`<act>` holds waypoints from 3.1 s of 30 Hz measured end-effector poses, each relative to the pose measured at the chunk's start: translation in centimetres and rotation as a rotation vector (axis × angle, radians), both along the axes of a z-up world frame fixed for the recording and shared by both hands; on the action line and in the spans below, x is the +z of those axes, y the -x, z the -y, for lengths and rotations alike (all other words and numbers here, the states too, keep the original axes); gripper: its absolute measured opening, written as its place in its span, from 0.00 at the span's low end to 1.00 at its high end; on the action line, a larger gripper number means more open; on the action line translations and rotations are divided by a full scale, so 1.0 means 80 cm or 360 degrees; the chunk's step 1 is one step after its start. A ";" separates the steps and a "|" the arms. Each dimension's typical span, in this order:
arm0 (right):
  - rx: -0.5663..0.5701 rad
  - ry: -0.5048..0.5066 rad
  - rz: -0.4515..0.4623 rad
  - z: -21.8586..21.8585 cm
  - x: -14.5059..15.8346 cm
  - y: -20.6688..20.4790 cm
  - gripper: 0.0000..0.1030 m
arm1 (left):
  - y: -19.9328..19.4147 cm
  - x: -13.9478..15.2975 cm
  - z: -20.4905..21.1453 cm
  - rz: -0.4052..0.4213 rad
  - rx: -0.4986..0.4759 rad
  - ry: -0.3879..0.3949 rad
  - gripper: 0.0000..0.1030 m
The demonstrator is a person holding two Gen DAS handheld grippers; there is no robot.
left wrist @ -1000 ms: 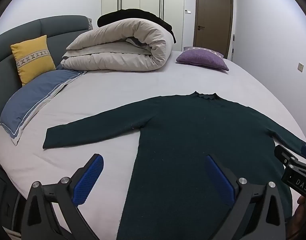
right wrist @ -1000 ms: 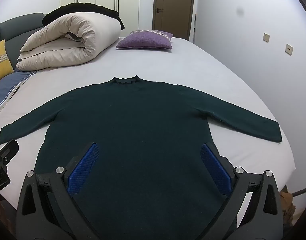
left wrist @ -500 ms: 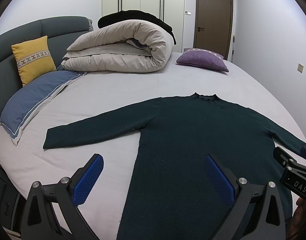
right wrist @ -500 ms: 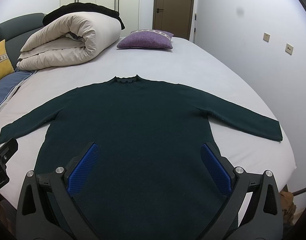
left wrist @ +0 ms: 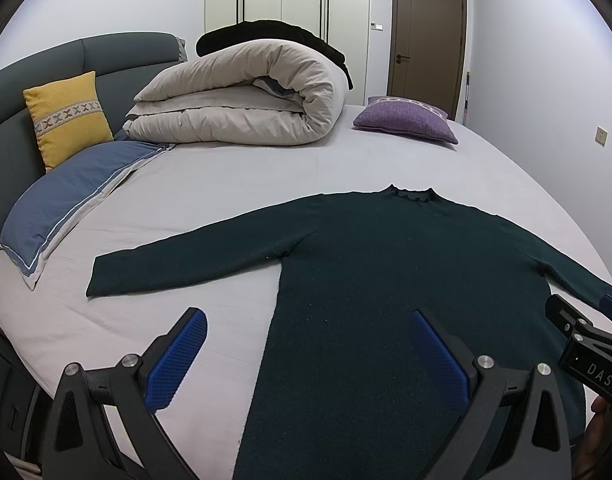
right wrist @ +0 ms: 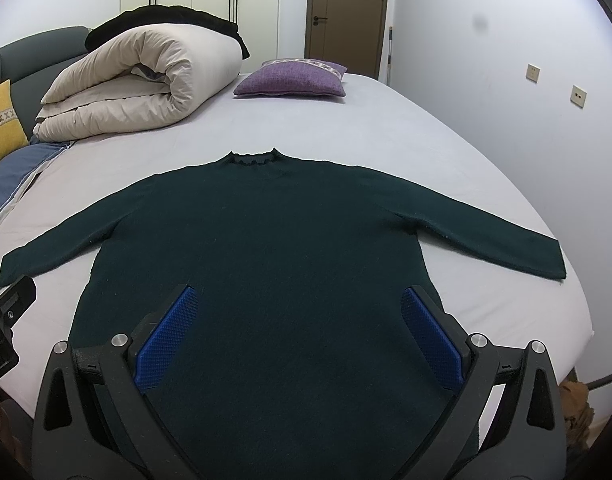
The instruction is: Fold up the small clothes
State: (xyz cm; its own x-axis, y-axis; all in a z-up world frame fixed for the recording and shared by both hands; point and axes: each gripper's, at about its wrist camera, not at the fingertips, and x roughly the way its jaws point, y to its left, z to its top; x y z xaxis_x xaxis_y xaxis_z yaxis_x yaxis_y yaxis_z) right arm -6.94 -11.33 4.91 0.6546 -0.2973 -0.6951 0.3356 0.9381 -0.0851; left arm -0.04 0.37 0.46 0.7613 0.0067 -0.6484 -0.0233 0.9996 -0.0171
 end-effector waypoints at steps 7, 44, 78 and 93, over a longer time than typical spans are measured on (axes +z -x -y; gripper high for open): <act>0.0000 0.0001 -0.0002 -0.001 -0.001 0.000 1.00 | 0.000 -0.002 0.000 0.0000 0.0001 0.0000 1.00; 0.0005 -0.0008 -0.0021 -0.008 -0.009 -0.001 1.00 | 0.004 -0.006 0.000 0.0001 -0.0002 0.0000 1.00; -0.0958 -0.0887 0.0333 0.456 -0.096 0.119 0.99 | -0.012 -0.061 0.086 0.0001 -0.0138 -0.0449 1.00; -0.1095 -0.1143 0.0524 0.658 -0.158 0.127 0.58 | -0.069 -0.080 0.134 -0.0099 -0.0414 -0.0219 1.00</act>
State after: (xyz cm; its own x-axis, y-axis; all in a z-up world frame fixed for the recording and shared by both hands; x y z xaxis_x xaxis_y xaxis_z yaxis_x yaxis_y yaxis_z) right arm -17.11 -63.97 -7.76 0.6900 -0.2651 -0.6735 0.7213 0.3297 0.6092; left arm 5.51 -10.32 -5.92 0.7078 -0.0920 -0.7004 0.2369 0.9650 0.1126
